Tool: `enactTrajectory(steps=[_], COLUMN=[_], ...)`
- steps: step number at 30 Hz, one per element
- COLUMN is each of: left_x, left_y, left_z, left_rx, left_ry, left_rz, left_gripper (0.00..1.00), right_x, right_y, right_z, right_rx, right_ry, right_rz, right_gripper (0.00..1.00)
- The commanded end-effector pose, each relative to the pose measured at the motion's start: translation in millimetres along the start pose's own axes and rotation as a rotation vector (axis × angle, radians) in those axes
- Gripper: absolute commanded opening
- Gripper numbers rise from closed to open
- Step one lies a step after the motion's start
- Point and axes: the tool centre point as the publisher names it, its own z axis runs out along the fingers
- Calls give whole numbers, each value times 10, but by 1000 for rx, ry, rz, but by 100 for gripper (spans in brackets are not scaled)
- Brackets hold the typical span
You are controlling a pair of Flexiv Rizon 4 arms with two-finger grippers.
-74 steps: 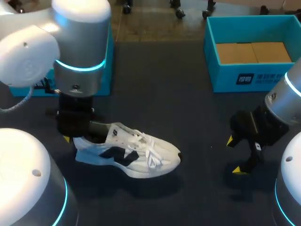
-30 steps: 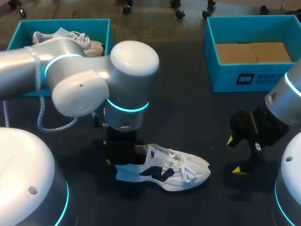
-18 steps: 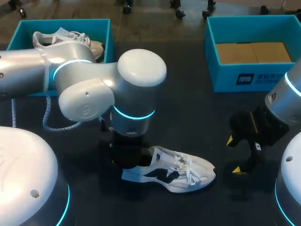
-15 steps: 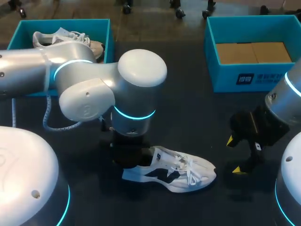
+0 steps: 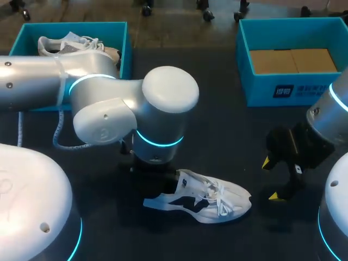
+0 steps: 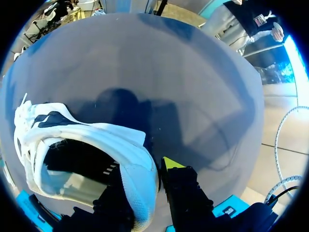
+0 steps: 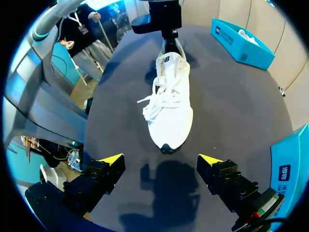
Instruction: Take the shoe out of the shoebox, open the shoe tongue, remove and reinsert the insole, then place the shoe into the shoebox
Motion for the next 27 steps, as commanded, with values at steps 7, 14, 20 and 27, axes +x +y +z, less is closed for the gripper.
enactTrajectory(steps=[7,14,20,27], left_x=[-40,35,138,318], left_y=[8,19,-20,-62], left_z=[-17,-160,-420,-791], left_rx=[-5,-1,22,152], left_ry=[-23,-76,-166,-330], left_rz=[29,43,43,-33], left_gripper=[50,100,100,100], right_x=[3,3,3,3], right_y=[-3,-3,-3,-3], right_z=[7,7,7,7], right_rx=[1,1,1,1], right_ry=[0,0,0,0], right_rz=[-1,-1,-1,-1], right_gripper=[100,100,100,100])
